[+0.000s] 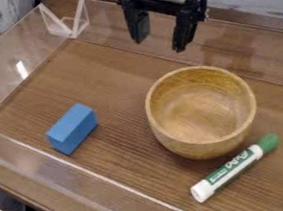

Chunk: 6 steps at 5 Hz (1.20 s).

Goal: Put the blue block in the brown bowl

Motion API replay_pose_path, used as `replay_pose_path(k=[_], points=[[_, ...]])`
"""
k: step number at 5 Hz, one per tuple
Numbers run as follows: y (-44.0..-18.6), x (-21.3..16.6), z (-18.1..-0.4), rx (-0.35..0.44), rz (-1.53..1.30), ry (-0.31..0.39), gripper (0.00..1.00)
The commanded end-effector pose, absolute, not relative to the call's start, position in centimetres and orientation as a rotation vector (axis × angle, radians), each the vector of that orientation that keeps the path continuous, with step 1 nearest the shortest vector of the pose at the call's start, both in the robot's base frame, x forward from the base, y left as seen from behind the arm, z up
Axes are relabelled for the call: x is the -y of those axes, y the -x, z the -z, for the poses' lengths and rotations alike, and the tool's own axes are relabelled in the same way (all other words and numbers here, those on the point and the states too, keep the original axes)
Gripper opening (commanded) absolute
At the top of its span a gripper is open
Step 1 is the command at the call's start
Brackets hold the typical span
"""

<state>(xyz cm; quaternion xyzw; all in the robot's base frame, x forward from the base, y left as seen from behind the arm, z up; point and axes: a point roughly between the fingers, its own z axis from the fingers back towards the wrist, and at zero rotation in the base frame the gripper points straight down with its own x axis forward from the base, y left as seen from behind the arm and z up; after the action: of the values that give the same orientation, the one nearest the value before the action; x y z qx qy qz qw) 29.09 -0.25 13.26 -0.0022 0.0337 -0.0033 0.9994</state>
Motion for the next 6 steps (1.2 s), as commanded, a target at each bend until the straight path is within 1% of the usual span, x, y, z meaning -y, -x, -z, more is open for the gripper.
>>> replay_pose_path(k=[1,2,3,4,5,6], points=[[-27.8,-0.4,-12.9,-0.064,0.007,0.001,1.0],[-25.4,-1.7,-13.2,-0.035,0.026,-0.009,1.0],[-23.1,-4.3,-13.4,0.009,0.04,-0.022,1.0],[-21.1,-6.5,-13.1,0.041,0.053,-0.031,1.0],[-19.9,-8.2,-12.3,0.066,0.036,-0.044,1.0],[-19.1,-9.2,-11.0,0.088,0.011,-0.04,1.0]])
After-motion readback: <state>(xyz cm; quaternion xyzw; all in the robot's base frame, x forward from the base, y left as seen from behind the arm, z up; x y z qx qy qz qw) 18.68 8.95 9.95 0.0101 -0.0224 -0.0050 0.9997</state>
